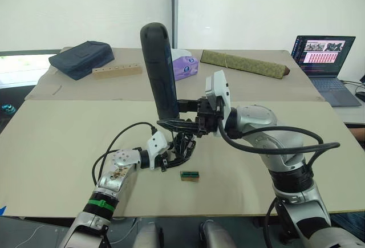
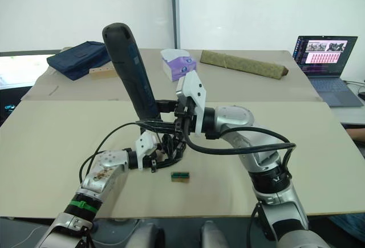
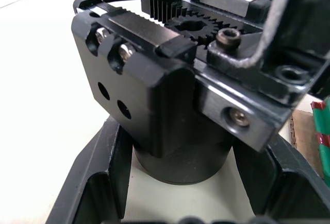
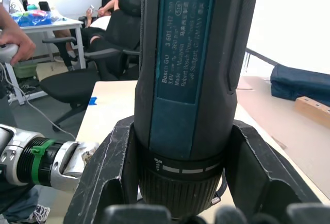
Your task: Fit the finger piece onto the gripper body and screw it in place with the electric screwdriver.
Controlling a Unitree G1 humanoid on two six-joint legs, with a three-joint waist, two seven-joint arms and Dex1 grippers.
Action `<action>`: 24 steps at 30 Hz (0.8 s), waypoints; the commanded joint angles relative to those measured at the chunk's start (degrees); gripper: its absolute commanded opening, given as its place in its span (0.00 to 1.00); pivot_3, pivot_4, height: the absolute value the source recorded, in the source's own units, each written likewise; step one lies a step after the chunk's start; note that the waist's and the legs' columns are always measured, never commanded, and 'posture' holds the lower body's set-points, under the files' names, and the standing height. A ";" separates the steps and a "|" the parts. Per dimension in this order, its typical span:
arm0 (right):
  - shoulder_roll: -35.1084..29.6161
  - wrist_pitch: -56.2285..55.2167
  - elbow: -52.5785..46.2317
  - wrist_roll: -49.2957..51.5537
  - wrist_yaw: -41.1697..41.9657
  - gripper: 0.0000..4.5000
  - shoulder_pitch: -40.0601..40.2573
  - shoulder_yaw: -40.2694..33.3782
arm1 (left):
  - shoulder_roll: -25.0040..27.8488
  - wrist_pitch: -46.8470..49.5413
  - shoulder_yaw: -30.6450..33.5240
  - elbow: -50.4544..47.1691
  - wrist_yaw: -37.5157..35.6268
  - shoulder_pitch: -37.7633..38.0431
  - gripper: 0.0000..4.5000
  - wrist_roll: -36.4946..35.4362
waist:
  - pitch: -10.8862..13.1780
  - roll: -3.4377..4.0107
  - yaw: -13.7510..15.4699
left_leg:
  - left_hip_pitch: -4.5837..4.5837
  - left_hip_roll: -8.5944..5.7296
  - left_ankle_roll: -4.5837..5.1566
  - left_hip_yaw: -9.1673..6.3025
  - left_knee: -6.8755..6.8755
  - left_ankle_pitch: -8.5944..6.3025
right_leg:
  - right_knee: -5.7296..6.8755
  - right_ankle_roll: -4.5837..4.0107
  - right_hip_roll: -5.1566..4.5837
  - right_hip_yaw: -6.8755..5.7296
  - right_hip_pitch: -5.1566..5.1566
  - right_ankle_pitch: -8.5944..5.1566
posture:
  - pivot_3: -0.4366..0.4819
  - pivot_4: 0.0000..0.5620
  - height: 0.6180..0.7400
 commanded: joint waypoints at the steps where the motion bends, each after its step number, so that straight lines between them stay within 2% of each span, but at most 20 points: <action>1: 0.60 -2.55 -1.90 0.24 0.16 0.43 -1.35 -1.47 | 0.83 1.50 -1.11 0.33 -0.93 1.16 0.51 0.45 | 0.00 0.00 -0.01 | 0.00 0.00 0.00 0.00 0.00 0.00 | 0.00 0.00 0.00 0.00 0.00 0.00 | 0.48 0.27 1.00; 24: 2.49 -3.51 -1.06 -0.65 0.50 0.43 -1.41 -2.07 | 0.84 2.10 -1.46 -0.38 -1.09 1.76 0.51 0.42 | 0.00 0.00 -0.10 | 0.01 0.00 0.00 0.00 -0.02 0.00 | -0.01 0.00 0.00 -0.01 0.00 0.00 | 0.48 0.27 1.00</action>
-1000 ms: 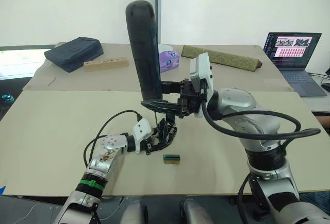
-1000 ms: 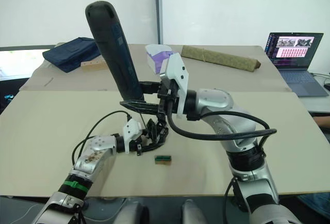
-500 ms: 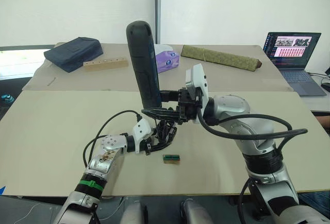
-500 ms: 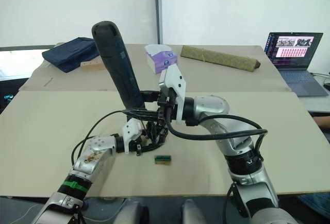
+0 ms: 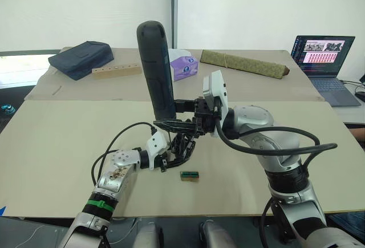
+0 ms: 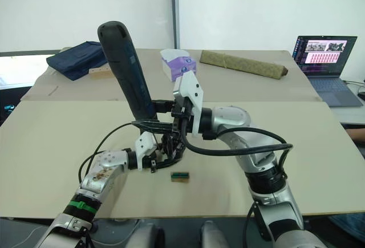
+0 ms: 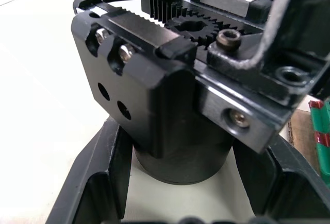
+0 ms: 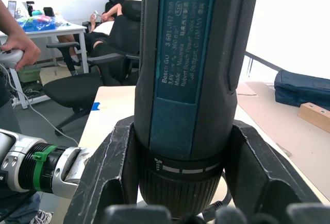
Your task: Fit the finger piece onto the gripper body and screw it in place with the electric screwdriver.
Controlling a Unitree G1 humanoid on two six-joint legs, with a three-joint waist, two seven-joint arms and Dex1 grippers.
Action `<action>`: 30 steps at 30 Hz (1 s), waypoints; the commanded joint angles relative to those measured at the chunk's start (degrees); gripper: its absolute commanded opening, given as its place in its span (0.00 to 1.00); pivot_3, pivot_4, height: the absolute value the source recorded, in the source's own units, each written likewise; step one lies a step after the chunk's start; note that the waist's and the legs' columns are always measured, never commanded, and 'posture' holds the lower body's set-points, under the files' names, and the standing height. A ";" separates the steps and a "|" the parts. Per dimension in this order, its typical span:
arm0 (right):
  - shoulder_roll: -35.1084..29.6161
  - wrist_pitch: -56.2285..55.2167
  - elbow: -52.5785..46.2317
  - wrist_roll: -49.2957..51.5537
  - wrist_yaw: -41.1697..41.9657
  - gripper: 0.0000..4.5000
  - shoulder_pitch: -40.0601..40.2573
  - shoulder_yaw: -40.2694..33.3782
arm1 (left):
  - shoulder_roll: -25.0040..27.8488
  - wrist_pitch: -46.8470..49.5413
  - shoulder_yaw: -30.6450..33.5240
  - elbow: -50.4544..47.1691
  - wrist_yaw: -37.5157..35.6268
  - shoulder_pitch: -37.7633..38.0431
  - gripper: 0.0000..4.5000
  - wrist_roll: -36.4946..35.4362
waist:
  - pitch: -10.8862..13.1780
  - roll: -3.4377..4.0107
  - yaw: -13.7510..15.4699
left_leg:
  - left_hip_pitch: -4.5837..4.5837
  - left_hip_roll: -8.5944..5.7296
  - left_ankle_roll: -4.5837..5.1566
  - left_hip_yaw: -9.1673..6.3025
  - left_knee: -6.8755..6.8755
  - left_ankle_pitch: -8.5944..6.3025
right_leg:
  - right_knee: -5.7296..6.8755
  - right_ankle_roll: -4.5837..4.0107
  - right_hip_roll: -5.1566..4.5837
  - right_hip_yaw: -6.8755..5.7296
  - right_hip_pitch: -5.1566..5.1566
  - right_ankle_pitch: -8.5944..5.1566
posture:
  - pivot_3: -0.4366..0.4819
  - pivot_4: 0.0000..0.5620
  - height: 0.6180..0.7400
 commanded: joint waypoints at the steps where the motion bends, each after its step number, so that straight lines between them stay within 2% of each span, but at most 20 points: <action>1: 0.30 -3.09 -1.48 0.43 0.36 0.43 -1.40 -1.95 | 0.57 1.25 -1.44 0.45 -1.05 1.49 0.51 0.42 | 0.00 0.00 0.00 | 0.00 0.00 0.00 0.00 0.00 0.00 | 0.00 0.00 0.00 0.00 0.00 0.00 | 0.48 0.27 1.00; 30: 0.35 -4.41 -0.34 -0.37 -0.06 0.43 -1.37 -1.63 | 0.32 1.50 -1.53 0.55 -0.80 1.69 0.51 0.50 | 0.00 0.00 0.00 | 0.00 0.00 0.00 0.00 -0.01 0.00 | -0.02 0.00 0.00 0.00 0.00 0.00 | 0.48 0.27 1.00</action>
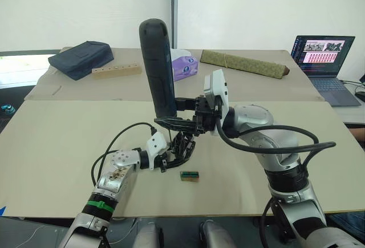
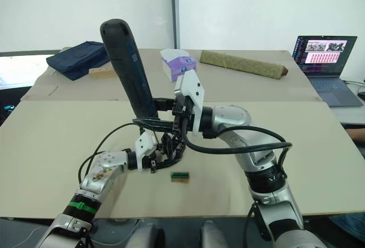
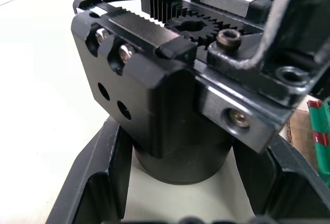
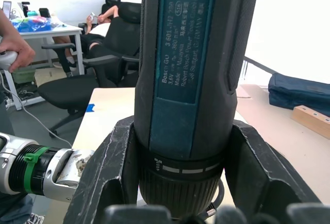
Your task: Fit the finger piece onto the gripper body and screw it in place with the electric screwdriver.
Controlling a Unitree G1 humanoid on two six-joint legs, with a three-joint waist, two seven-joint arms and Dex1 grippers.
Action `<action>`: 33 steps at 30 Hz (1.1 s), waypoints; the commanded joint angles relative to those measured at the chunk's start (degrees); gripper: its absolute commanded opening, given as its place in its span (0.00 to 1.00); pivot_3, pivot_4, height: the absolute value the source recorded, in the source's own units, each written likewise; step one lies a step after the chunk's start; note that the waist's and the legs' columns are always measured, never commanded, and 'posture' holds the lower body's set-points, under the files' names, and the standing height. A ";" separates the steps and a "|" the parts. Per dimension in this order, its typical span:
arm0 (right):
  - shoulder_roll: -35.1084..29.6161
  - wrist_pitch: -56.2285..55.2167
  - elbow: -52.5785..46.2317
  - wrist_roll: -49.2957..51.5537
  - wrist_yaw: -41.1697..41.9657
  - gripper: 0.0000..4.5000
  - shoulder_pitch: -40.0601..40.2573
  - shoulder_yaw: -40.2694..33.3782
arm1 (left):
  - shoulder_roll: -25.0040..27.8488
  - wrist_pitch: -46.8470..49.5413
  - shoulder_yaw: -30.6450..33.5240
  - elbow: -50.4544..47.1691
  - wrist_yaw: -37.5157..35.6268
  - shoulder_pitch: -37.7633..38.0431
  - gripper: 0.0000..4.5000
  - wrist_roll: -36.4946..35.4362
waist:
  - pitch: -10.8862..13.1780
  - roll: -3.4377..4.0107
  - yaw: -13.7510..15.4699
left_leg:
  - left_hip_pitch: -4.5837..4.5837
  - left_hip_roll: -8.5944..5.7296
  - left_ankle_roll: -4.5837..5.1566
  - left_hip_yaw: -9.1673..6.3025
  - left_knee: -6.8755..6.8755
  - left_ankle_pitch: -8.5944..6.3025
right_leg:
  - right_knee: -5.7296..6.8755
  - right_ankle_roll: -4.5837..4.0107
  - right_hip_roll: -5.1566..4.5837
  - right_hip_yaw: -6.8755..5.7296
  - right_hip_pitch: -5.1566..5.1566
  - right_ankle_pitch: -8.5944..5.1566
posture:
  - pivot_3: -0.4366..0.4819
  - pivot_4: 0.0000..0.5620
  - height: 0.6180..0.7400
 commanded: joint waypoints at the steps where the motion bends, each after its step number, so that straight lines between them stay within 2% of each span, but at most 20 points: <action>1: 0.38 -2.69 -1.34 0.12 0.09 0.43 -1.18 -1.59 | 0.33 1.40 -1.51 0.91 -0.80 1.37 0.51 0.51 | 0.00 0.00 0.00 | 0.00 0.00 0.00 0.00 0.00 0.00 | 0.00 0.00 0.00 0.00 0.00 0.00 | 0.48 0.27 1.00; 33: 0.62 -2.80 -1.71 -0.08 -0.29 0.43 0.64 -1.24 | 0.56 1.51 -1.58 0.97 -0.98 1.32 0.51 0.60 | 0.00 0.00 0.01 | 0.00 0.00 0.00 0.00 -0.01 0.00 | -0.01 0.00 0.00 0.00 0.00 0.00 | 0.48 0.27 1.00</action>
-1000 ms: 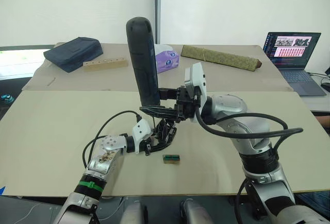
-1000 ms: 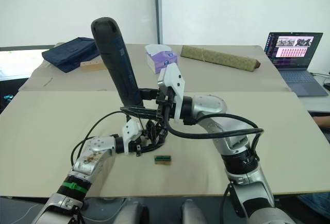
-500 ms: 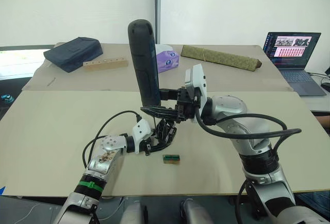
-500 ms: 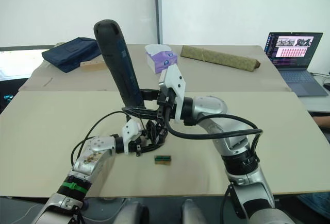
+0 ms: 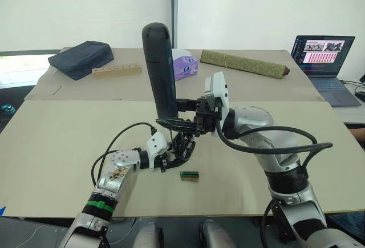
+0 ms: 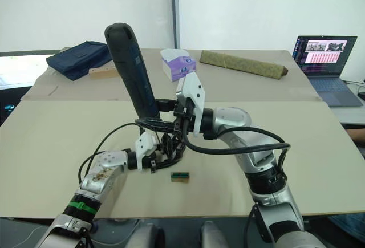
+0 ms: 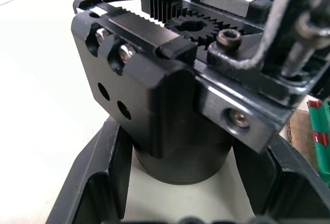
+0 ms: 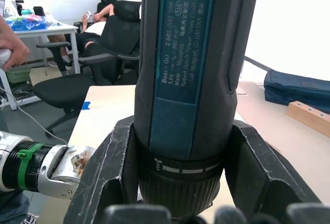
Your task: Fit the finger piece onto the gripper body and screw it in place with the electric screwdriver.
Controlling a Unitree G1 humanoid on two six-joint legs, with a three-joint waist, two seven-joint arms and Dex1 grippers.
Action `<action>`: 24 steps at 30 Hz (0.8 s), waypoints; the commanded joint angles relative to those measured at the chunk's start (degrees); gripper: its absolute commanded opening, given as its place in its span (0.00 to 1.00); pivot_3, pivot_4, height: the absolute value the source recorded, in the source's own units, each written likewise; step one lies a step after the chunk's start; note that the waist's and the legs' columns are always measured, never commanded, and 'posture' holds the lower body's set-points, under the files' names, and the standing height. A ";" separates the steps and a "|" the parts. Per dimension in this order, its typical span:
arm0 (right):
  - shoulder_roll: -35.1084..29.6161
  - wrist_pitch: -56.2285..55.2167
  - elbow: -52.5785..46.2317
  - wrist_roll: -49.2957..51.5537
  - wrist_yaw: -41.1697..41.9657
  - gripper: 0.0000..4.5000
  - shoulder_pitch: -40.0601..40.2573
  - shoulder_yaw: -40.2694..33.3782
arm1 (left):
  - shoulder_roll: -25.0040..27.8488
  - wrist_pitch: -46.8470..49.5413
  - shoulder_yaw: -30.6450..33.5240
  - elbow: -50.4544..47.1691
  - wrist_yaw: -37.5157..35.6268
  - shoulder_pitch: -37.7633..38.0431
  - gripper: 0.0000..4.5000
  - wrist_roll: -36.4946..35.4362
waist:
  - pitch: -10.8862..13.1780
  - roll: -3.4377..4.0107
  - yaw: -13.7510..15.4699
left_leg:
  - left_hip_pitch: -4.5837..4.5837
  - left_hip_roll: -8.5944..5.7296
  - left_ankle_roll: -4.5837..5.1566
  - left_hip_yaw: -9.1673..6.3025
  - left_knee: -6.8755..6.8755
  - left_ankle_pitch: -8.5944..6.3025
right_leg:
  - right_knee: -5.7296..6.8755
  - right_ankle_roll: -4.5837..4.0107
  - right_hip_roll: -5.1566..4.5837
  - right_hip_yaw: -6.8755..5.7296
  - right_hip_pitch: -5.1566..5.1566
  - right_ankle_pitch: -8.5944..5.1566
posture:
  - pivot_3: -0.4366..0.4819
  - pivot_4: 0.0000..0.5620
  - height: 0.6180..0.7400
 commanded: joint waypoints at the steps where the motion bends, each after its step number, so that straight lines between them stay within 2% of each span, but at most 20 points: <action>1: 0.66 -1.94 -2.05 0.61 -0.27 0.43 -0.31 -1.30 | 0.54 1.51 -1.56 0.99 -0.97 1.31 0.51 0.60 | 0.00 0.00 0.00 | 0.00 0.00 0.00 0.00 0.00 0.00 | 0.00 0.00 0.00 0.00 0.00 0.00 | 0.48 0.27 1.00; 24: 0.05 -3.02 -1.13 -0.96 0.44 0.43 1.89 -1.00 | 0.53 1.48 -1.67 1.13 -1.04 1.25 0.51 0.66 | 0.00 0.00 0.01 | 0.01 0.00 0.00 0.00 0.00 0.00 | -0.01 0.00 0.00 0.00 0.01 0.00 | 0.48 0.27 1.00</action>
